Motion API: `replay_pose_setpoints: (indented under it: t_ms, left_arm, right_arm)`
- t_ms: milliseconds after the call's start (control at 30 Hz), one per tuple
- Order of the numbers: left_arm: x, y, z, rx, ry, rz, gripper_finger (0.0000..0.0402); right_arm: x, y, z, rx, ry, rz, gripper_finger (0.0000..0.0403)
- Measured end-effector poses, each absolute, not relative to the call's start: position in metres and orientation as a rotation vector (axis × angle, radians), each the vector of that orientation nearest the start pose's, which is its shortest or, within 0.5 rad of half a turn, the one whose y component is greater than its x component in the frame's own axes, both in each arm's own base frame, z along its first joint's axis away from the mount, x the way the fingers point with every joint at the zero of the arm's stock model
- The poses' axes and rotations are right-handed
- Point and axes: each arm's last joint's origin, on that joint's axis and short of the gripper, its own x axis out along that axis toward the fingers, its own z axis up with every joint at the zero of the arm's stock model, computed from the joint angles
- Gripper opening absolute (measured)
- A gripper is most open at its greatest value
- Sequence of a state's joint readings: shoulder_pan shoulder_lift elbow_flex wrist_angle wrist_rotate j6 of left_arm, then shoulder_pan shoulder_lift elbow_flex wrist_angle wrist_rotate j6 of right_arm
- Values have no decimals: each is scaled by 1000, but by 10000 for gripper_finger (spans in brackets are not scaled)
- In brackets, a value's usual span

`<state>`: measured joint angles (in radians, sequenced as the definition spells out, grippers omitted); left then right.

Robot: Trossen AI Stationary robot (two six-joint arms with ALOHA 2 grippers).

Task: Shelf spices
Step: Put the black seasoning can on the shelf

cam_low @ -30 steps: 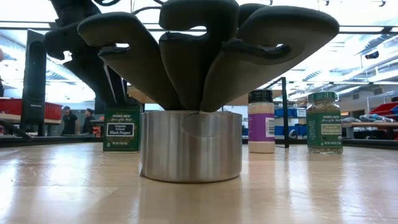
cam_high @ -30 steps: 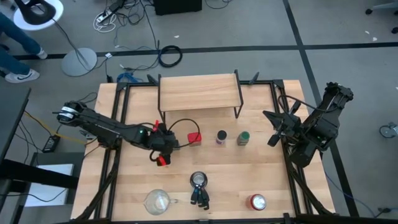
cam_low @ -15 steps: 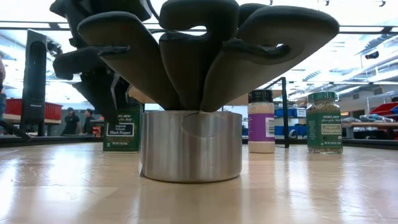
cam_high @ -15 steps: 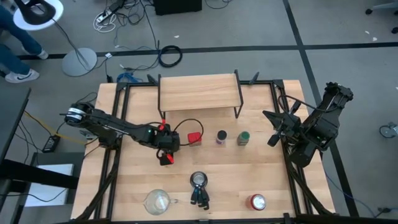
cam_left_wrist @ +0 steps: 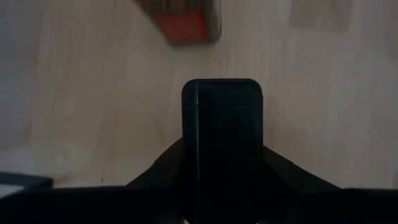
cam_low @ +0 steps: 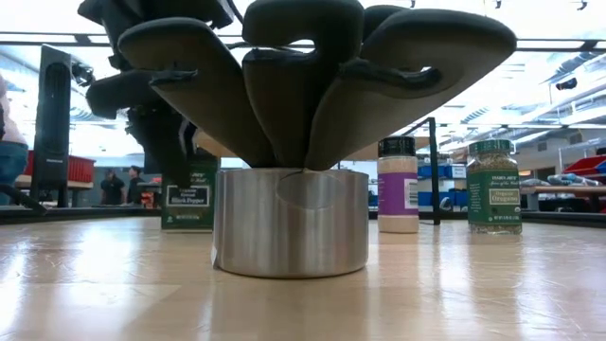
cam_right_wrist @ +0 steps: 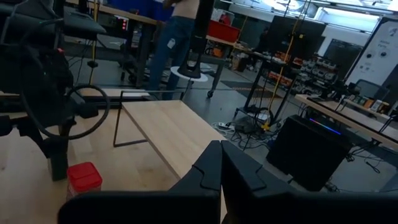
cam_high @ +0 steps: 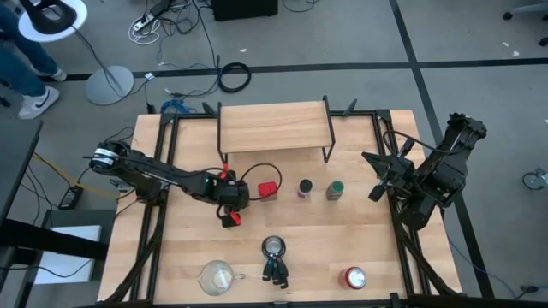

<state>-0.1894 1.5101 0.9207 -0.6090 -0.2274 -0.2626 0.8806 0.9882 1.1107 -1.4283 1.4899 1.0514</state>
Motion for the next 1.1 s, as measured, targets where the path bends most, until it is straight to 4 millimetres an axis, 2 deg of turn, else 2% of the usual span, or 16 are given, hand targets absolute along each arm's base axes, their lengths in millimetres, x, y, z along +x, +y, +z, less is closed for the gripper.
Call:
replay_pose_setpoints:
  t_ms: [133, 300, 400, 633, 733, 833, 933, 1100]
  left_arm:
    - [282, -47, 210, 35, 1100, 192, 123]
    - [289, -46, 245, 119, 1087, 229, 123]
    - [290, -44, 275, 183, 1075, 301, 123]
    - [287, -31, 360, 345, 975, 440, 123]
    - [284, -14, 387, 373, 953, 467, 123]
    - [282, 7, 403, 396, 949, 484, 123]
    - [280, 32, 409, 382, 971, 470, 123]
    - [272, 77, 408, 309, 1020, 467, 123]
  right_arm:
    - [104, 81, 346, -218, 160, -655, 7]
    - [104, 81, 346, -219, 160, -655, 4]
    - [104, 81, 346, -228, 163, -654, 2]
    - [104, 81, 346, -244, 169, -654, 8]
    - [104, 81, 346, -256, 172, -654, 4]
    - [104, 81, 346, -261, 166, -657, 2]
    - [104, 81, 346, -263, 165, -657, 3]
    - [104, 81, 346, -269, 166, -657, 7]
